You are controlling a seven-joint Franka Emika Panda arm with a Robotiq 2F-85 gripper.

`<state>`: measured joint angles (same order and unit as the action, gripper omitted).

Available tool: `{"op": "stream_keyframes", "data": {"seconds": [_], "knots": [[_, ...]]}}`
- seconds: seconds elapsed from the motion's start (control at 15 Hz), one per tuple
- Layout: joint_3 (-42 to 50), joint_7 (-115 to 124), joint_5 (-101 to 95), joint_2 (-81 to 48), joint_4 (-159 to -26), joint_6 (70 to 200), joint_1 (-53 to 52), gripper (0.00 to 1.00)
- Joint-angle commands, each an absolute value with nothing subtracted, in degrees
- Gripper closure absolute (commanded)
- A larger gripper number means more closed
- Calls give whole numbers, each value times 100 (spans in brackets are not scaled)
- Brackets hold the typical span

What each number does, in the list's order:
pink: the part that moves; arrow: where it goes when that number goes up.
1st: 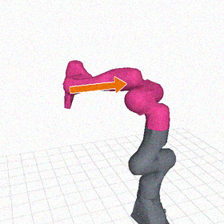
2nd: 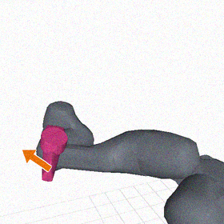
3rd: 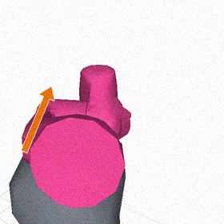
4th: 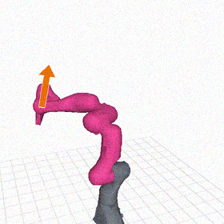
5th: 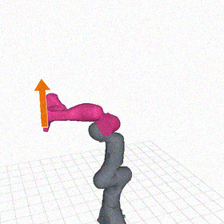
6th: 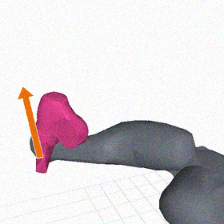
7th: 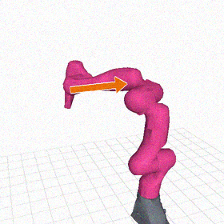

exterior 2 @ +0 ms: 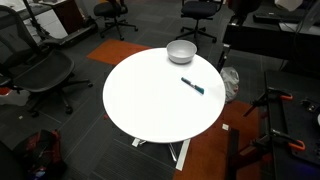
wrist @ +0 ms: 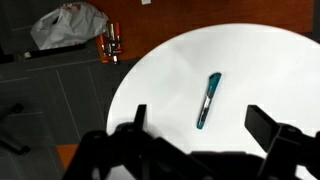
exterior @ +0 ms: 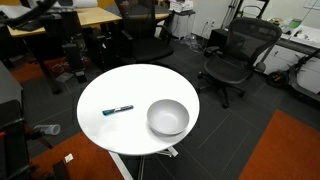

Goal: Put the marker in the bowl

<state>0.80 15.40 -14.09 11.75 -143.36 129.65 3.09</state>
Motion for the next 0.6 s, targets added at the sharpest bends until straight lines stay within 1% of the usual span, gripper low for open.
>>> {"op": "stream_keyframes", "data": {"seconds": [0.0, 0.2, 0.53], "knots": [[-121, 2540, -1605, 1045, -14675, 13792, 401, 0], [-130, 2964, -1750, 700, -14741, 14360, 461, 0], [51, 3004, -1945, 7, -14511, 14911, 509, 0]]}}
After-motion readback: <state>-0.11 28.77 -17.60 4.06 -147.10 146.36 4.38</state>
